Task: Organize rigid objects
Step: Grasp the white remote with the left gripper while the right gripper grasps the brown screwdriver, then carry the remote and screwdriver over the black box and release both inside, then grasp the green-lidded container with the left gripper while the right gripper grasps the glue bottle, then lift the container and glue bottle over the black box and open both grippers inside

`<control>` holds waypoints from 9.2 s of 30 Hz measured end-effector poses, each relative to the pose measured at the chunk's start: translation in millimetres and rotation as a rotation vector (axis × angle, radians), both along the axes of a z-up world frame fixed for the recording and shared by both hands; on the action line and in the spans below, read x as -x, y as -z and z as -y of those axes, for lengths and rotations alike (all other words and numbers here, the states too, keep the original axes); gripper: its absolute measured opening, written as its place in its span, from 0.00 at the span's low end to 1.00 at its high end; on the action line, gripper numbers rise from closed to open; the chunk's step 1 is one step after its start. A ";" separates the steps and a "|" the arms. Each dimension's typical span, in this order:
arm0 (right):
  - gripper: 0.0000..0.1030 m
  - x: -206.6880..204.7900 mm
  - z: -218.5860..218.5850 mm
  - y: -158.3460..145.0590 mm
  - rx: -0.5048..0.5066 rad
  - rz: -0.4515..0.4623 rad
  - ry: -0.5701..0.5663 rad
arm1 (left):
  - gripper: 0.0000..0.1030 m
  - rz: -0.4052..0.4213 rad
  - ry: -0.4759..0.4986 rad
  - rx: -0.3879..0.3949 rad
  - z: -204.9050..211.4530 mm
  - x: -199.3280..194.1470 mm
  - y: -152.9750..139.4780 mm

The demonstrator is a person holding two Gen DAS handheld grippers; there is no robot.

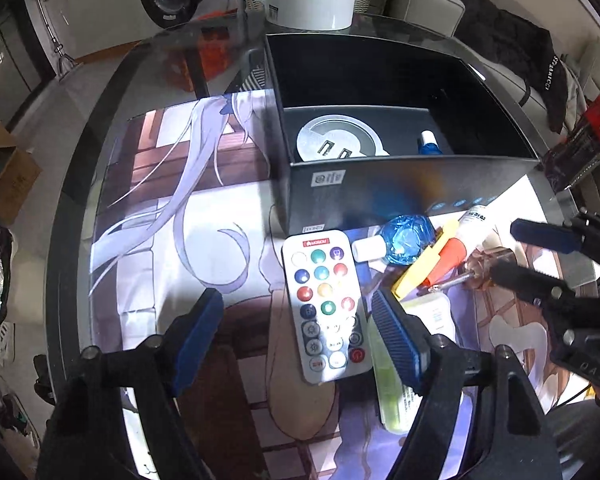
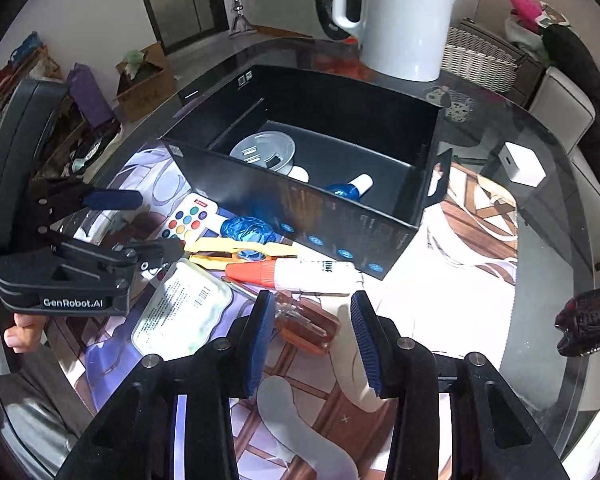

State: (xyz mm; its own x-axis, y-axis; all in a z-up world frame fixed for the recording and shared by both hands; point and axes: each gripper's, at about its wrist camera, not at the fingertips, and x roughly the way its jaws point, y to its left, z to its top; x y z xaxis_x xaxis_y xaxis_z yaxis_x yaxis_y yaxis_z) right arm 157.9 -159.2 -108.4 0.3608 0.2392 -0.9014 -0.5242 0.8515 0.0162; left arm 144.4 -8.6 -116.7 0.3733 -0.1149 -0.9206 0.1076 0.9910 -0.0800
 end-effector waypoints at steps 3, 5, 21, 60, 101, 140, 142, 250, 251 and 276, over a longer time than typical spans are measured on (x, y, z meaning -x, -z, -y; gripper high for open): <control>0.40 2.1 -5.3 6.5 0.010 -0.017 -0.023 | 0.74 -0.020 0.003 -0.012 0.7 -3.4 8.0; 0.40 4.5 -7.0 6.9 0.010 -0.024 -0.035 | 0.74 -0.026 0.006 -0.001 1.9 -5.1 10.6; 0.33 17.9 -7.5 14.2 -0.008 -0.114 -0.063 | 0.37 -0.026 0.084 -0.048 16.5 10.3 4.3; 0.24 42.8 6.6 -45.6 -0.156 0.017 -0.050 | 0.37 0.271 0.103 0.035 6.3 40.9 -77.1; 0.24 7.8 2.6 -122.9 -0.341 0.598 0.229 | 0.37 0.609 -0.046 0.066 6.4 -20.2 -106.3; 0.24 -47.8 -3.3 -31.1 -0.134 0.087 0.211 | 0.53 0.188 0.027 -0.004 25.6 -51.8 -48.2; 0.24 -42.4 0.9 -37.0 -0.149 0.099 0.206 | 0.57 0.193 0.032 0.014 22.9 -46.9 -52.0; 0.19 137.1 21.0 -138.4 -0.389 0.751 0.062 | 0.54 0.856 0.033 -0.043 1.8 113.4 -144.9; 0.19 132.8 22.7 -137.5 -0.390 0.750 0.060 | 0.54 0.855 0.032 -0.041 3.0 110.0 -144.6; 0.19 37.9 1.6 -142.0 -0.360 0.762 0.220 | 0.54 0.770 -0.103 0.125 -6.0 3.4 -133.2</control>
